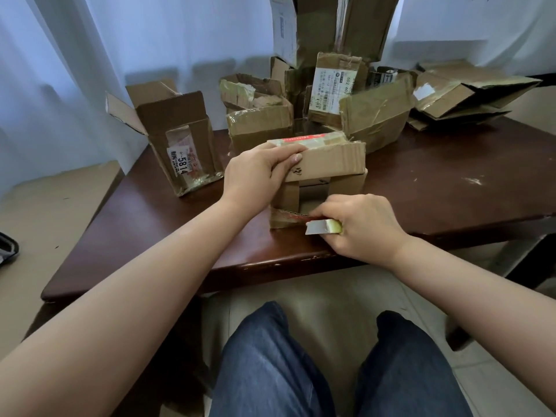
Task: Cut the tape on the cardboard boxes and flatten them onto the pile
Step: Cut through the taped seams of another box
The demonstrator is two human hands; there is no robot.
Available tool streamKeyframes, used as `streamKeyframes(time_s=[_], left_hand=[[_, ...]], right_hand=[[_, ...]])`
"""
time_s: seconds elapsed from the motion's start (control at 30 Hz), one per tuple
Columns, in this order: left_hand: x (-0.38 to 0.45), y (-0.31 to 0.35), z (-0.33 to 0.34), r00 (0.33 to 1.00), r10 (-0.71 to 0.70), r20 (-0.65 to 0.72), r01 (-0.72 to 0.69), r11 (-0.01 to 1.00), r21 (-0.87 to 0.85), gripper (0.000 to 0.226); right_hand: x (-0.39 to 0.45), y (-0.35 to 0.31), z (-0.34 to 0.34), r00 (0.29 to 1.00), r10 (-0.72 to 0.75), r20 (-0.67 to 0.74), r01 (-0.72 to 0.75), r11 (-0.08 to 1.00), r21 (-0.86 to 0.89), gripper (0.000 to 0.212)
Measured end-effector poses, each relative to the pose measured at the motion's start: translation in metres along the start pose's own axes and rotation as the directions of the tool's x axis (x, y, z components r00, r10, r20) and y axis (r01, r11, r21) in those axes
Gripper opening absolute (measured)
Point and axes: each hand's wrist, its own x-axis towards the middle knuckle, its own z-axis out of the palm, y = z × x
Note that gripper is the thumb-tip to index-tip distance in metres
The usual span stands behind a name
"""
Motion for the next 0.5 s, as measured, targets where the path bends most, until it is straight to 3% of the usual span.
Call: streamKeyframes(time_s=[0.23,0.4,0.5], left_hand=[[-0.002,0.003,-0.004,0.999,-0.005,0.031,0.004,0.999,0.035,0.031],[-0.004,0.004,-0.006,0.997,-0.003,0.081,-0.002,0.998,0.065,0.043],[-0.007,0.004,-0.002,0.997,0.052,0.063,-0.06,0.988,0.142,0.058]], right_hand=[[-0.005,0.005,-0.002,0.998,0.068,0.002,-0.068,0.994,0.085,0.031],[-0.025,0.032,-0.03,0.944,0.245,-0.223,-0.221,0.967,0.126,0.044],[-0.039,0.048,-0.038,0.92,0.384,-0.079,-0.383,0.923,0.027,0.055]])
